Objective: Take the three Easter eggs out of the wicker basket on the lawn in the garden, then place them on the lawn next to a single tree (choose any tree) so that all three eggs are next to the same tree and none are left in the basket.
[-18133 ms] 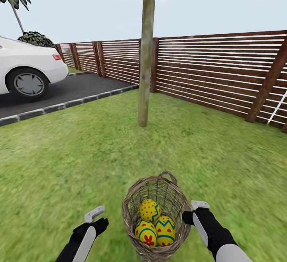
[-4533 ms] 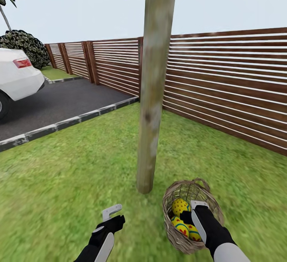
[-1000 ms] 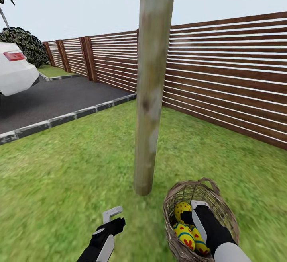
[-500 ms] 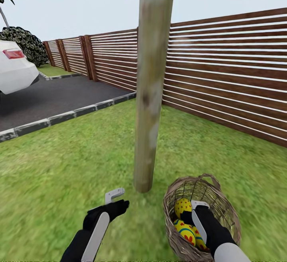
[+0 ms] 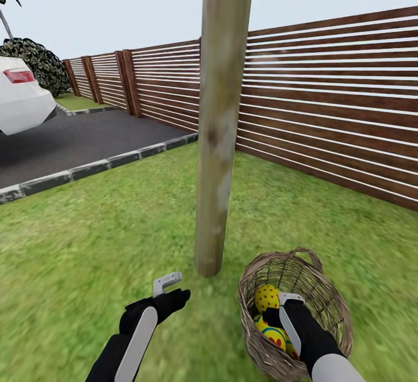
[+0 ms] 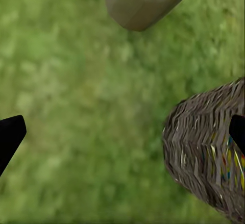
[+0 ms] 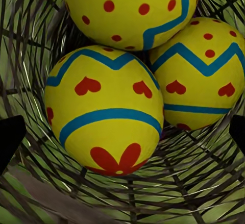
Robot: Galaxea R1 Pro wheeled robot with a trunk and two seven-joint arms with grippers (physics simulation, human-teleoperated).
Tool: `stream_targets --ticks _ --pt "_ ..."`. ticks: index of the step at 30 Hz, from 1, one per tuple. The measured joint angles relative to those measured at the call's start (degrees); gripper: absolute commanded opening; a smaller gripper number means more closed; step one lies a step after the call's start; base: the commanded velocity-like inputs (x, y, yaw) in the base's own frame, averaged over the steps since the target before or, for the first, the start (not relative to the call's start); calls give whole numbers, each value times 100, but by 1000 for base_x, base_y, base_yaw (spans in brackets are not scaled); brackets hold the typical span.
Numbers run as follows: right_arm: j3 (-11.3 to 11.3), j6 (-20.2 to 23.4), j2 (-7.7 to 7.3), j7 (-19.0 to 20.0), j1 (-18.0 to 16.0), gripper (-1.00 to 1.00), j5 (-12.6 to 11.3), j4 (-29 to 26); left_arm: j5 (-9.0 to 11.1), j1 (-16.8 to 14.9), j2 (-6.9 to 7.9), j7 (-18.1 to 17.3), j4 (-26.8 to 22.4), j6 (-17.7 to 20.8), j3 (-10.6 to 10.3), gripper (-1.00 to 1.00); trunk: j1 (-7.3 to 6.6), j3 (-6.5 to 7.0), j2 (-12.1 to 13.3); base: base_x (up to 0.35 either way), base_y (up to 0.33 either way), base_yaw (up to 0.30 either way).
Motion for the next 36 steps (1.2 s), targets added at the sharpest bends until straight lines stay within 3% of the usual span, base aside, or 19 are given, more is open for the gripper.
stream_targets --ticks 7,13,27,36 --pt "0 -3 0 -2 -2 100 0 -2 17 0 18 -10 -167 15 18 100 0 0 0 0 0 0" --pt "0 -3 0 -82 -2 100 0 3 22 0 69 -17 221 -38 22 100 -2 0 0 103 0 0" --pt "0 -3 0 -123 -1 100 0 0 4 0 100 10 382 -43 35 100 0 0 0 81 0 0" --pt "0 15 0 -118 -1 100 -5 2 3 0 100 24 386 -47 54 100 154 -126 -281 2 0 0"
